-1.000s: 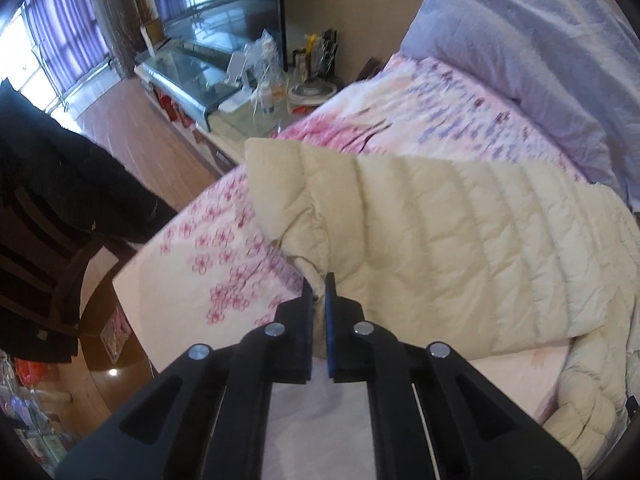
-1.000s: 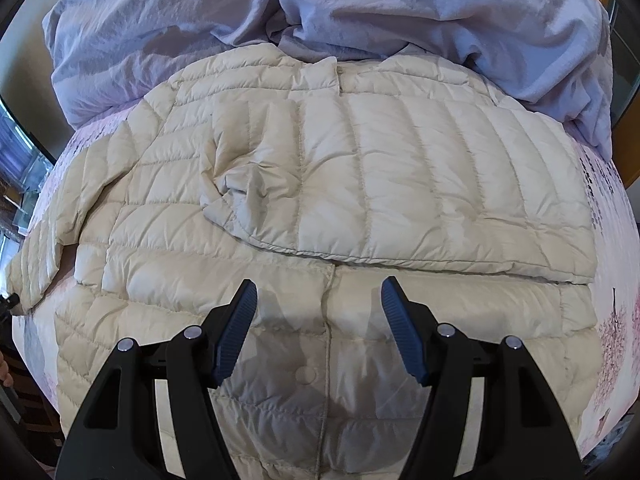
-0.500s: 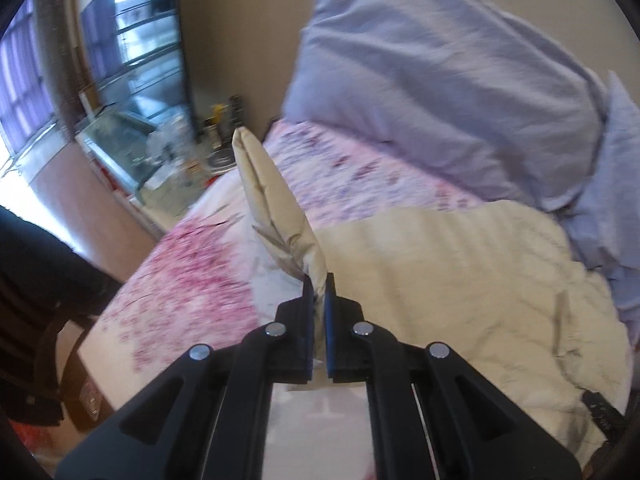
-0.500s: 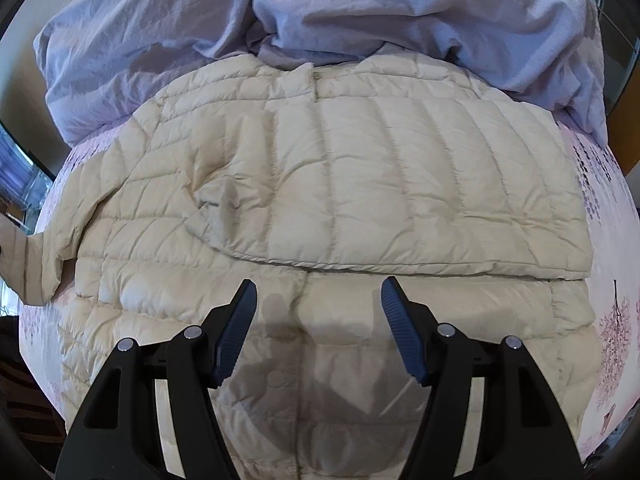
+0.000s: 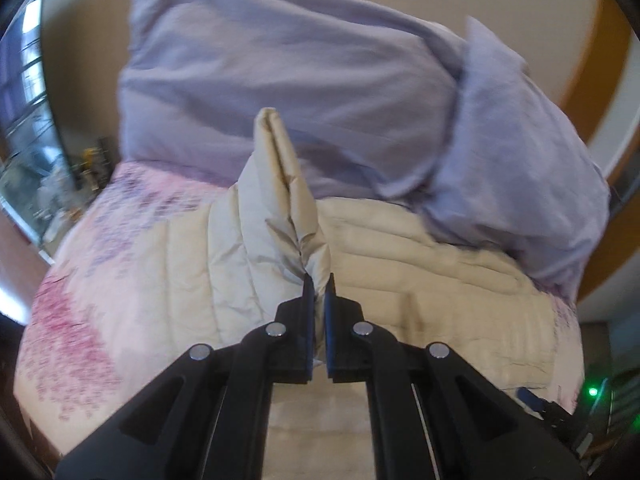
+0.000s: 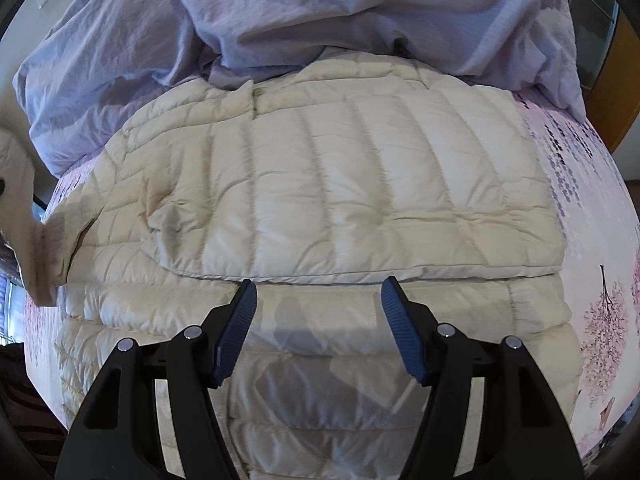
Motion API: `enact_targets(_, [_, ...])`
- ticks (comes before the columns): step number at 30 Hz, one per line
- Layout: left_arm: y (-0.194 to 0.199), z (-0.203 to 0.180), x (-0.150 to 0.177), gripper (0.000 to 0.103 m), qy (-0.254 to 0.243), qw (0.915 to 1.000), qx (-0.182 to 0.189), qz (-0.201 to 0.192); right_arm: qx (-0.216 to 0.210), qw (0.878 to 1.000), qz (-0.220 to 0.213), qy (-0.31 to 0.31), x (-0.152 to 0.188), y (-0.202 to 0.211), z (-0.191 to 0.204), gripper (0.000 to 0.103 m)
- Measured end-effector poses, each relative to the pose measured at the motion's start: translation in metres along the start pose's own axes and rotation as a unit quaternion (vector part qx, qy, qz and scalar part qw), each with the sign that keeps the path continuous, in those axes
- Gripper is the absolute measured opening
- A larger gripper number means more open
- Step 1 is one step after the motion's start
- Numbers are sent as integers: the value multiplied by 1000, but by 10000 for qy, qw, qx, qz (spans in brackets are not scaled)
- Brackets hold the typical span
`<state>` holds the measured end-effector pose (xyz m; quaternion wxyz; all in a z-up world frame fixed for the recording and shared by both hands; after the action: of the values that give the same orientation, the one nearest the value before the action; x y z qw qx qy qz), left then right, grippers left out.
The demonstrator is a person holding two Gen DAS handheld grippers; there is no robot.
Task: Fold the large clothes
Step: 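Lift the sleeve with the left tool and fold it across the jacket body, then open the left tool to release the sleeve on the jacket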
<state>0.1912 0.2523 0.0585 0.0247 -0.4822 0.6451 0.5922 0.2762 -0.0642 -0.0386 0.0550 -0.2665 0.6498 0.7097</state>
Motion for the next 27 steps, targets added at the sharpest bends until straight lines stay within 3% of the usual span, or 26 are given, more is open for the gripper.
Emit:
enact_targets(9, [-41,-90,17,4,-518,9951,731,416,18,9998,42,-206,-2,-5,-22,66])
enact_targets(21, [-69,-149,50,6,-976,9844,1110,954,50,9998,32,-192,-9,-11,-24,66])
enact_targets(22, [-69,-151,52,9,-1031,9841,1077,963,56,9998,15,-195,-10,-10,-24,66])
enact_targets(24, [-67,-152,55,24,-1130,9833,1044,970,57,9998,-24,-207,-12,-9,-26,66])
enact_targets(25, [-66,-152,55,37,-1146,9835,1020,956,49,9997,-47,-221,-14,-8,-26,66])
enact_targets(27, [-63,-148,54,42,-1179,9842,966,904,13,9997,-70,-245,-16,-7,-26,66])
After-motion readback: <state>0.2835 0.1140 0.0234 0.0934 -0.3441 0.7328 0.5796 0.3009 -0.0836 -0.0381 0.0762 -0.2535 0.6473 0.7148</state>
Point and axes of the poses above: each gripper's, at about its wrist camera, not at the fingertips, and y roughly against the way its jaws point, z to its left, x to its underside, the point moved 1 cm from there along -y, roughly the way its jaws point, and after that the axes turned 7 degrees about x, right-handed, at the moved point
